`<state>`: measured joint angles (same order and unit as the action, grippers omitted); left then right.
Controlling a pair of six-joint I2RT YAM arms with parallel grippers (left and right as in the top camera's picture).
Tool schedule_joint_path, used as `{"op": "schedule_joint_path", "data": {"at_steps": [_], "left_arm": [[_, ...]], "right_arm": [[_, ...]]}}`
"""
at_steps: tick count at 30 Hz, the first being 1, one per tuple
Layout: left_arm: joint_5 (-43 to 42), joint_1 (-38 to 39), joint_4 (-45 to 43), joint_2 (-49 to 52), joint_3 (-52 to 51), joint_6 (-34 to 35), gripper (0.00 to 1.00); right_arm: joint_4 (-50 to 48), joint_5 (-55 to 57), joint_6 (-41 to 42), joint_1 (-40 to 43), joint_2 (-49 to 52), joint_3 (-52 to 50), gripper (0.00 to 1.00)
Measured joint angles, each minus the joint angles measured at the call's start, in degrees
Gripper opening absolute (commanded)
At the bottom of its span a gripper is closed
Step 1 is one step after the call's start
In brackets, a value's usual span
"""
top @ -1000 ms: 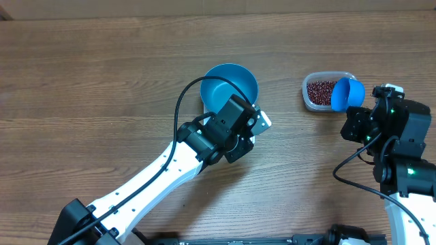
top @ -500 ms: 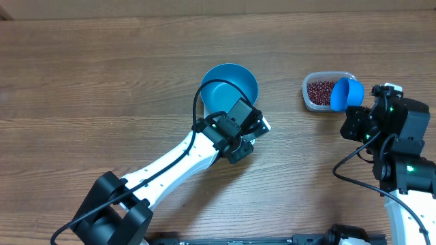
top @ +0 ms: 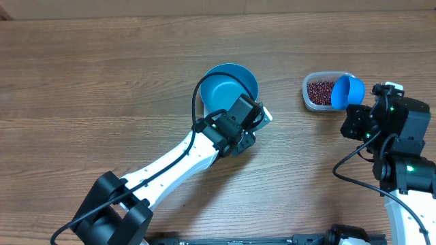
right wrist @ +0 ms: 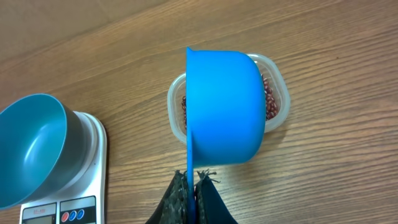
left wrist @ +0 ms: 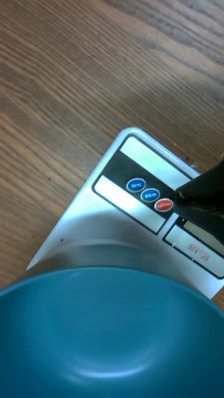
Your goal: Scoop item into bowl and weigh 150g on scale
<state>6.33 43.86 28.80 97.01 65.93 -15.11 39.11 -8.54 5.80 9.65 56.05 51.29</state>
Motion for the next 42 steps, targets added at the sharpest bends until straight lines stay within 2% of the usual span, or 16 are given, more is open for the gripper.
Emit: {"op": "schedule_joint_path", "data": {"at_steps": [19,27,42], "left_arm": [[0.7,0.0,2.1,0.0,0.0,0.0,0.04],[-2.7,0.0,2.1,0.0,0.0,-3.0,0.04],[-3.3,0.0,2.1,0.3,0.0,-3.5,0.04]], "right_arm": [[-0.6,0.1,0.0,0.0,0.0,0.0,0.04],[-0.9,0.4,0.0,0.0,0.0,0.0,0.04],[-0.9,0.5,0.0,0.0,0.0,0.0,0.04]]}}
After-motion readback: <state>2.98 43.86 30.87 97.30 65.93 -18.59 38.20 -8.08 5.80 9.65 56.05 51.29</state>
